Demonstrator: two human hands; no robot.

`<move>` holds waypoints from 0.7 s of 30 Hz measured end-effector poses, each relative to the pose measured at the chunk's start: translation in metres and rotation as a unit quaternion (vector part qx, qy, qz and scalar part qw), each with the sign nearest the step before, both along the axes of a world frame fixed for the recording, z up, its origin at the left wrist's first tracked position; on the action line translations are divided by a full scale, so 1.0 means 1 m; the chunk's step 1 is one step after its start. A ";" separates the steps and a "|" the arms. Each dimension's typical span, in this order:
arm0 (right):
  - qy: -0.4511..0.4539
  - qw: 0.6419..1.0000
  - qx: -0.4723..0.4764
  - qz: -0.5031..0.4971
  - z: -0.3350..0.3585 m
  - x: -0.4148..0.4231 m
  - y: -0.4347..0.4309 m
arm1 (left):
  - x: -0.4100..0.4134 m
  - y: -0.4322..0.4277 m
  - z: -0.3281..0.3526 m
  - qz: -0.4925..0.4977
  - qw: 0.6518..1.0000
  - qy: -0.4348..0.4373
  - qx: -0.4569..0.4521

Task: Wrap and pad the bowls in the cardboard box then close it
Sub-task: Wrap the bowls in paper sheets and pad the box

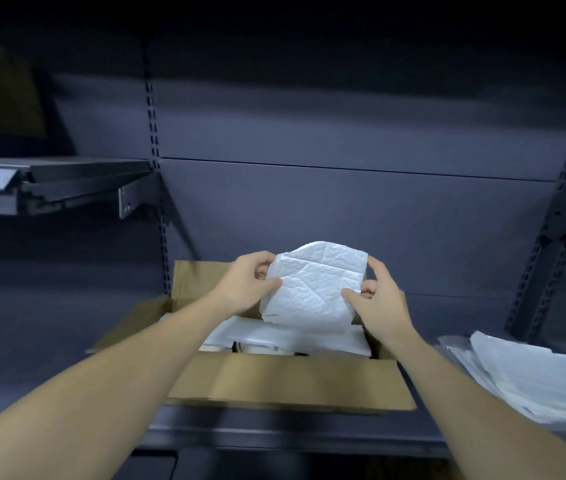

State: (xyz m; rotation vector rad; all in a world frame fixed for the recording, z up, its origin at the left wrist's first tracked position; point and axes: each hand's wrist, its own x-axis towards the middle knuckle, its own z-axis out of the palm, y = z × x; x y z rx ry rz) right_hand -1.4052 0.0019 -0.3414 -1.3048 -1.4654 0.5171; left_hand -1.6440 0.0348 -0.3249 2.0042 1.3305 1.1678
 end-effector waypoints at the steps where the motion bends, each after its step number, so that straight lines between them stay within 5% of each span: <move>1: 0.000 1.000 0.000 0.009 0.000 -0.008 0.001 | -0.010 -0.003 -0.001 0.005 1.000 0.000 -0.003; 21: -0.056 0.986 -0.083 0.131 -0.036 -0.143 0.004 | -0.153 -0.052 -0.045 0.103 0.991 -0.026 -0.079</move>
